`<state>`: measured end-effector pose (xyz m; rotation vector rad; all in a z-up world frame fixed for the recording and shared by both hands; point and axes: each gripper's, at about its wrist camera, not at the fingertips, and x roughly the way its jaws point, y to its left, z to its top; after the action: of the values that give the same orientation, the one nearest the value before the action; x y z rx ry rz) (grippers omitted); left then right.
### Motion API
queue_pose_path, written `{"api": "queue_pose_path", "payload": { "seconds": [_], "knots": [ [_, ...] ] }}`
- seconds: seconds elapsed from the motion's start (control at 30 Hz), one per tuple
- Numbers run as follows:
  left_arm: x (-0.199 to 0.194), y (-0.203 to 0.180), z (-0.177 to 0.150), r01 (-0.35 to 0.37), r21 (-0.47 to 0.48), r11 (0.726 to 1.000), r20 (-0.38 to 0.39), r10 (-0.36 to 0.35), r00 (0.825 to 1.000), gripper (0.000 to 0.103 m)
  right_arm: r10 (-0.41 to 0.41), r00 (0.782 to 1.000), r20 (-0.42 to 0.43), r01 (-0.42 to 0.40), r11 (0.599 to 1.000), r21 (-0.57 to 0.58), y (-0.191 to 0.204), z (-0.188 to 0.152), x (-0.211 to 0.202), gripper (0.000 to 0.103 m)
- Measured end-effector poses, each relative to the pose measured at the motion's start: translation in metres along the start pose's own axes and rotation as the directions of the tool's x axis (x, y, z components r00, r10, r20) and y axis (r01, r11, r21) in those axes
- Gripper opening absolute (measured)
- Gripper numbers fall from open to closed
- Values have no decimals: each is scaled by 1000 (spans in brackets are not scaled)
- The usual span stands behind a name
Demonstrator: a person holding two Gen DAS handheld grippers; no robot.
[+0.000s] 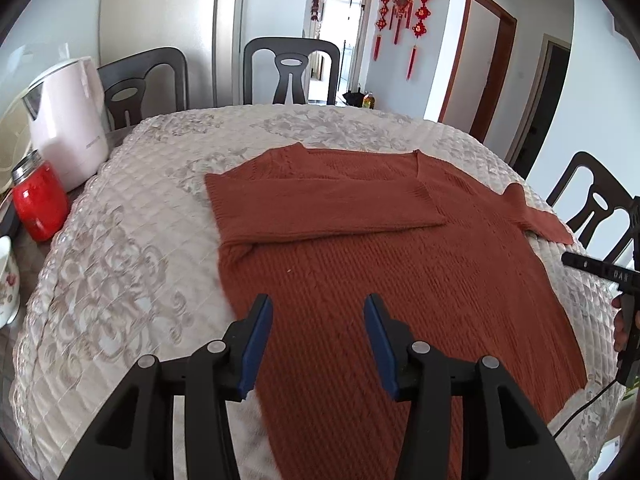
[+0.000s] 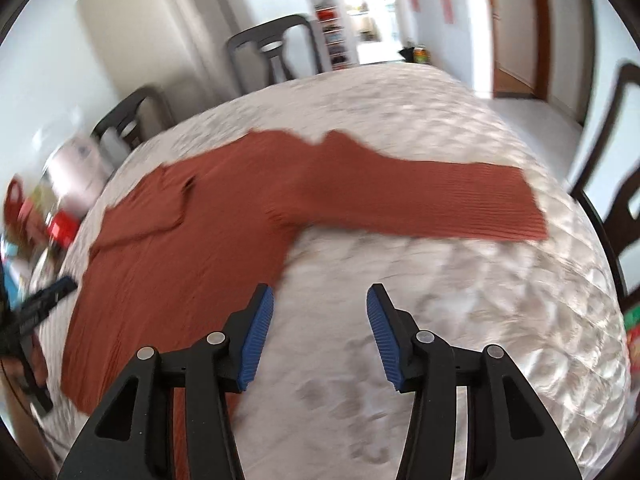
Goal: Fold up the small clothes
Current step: 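Grasp the other sleeve with the right tool and fold it across the body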
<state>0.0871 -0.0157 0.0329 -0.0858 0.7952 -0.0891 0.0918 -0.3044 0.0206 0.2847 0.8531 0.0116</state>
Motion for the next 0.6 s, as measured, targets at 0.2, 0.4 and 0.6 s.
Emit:
{"api": "queue_pose_path", "payload": {
  "seconds": [0.2, 0.4, 0.6],
  "knots": [
    [14, -9, 11, 13, 18, 1000, -5, -12, 1000, 50, -57, 998, -8, 58, 983, 174, -43, 12, 6, 50],
    [28, -13, 16, 27, 13, 1000, -19, -27, 999, 50, -106, 994, 24, 94, 948, 305, -73, 23, 6, 50],
    [41, -11, 11, 38, -3, 999, -62, -38, 997, 50, -93, 993, 77, 55, 915, 400, -96, 31, 7, 50]
  ]
}}
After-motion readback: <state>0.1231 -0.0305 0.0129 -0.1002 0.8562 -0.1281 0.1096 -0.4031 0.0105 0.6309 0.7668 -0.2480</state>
